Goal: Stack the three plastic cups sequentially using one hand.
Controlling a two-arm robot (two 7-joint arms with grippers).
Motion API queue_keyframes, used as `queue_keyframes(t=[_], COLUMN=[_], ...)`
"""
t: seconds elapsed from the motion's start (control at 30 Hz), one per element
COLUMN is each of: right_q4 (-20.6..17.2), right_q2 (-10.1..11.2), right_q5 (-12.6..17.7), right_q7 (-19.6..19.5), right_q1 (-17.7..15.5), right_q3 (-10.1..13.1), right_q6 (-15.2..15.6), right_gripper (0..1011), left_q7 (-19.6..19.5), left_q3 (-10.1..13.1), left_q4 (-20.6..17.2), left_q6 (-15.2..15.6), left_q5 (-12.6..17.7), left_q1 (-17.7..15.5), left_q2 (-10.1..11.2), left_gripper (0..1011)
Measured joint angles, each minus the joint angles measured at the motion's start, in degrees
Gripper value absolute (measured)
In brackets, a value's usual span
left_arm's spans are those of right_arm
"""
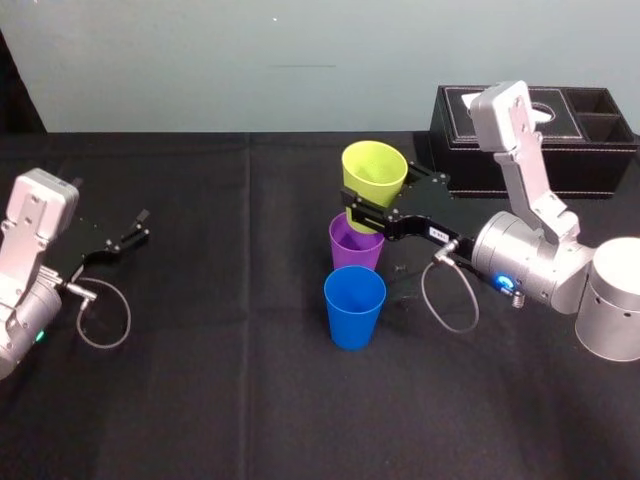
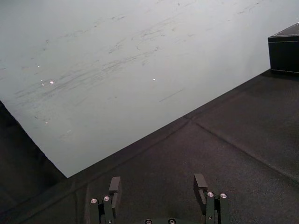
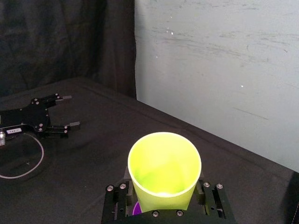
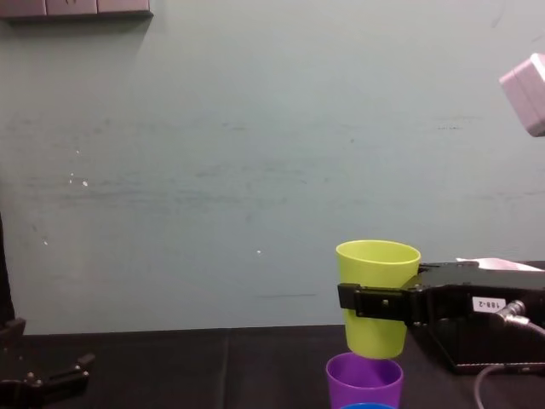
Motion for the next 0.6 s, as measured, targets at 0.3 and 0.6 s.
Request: queue_keyframes(t=[0.3,0.6], right_q4=[0.9,2.1], right_q2=[0.0,-0.2], right_q5=[-0.1,-0.3], right_q7=[0.6,1.3], right_q1=[0.2,0.6], right_q3=[-0.5,-1.3], right_q6=[-0.6,-1.3], right_gripper=[726,726], left_q7=[0.0,0.0], left_q3=[0.0,0.0], left_q4=[0.0,0.0], left_q6=[0.0,0.0], left_q5=[0.0,0.0], left_q1=[0.0,0.0], left_q2=[0.0,0.0], left_gripper=[1011,1012])
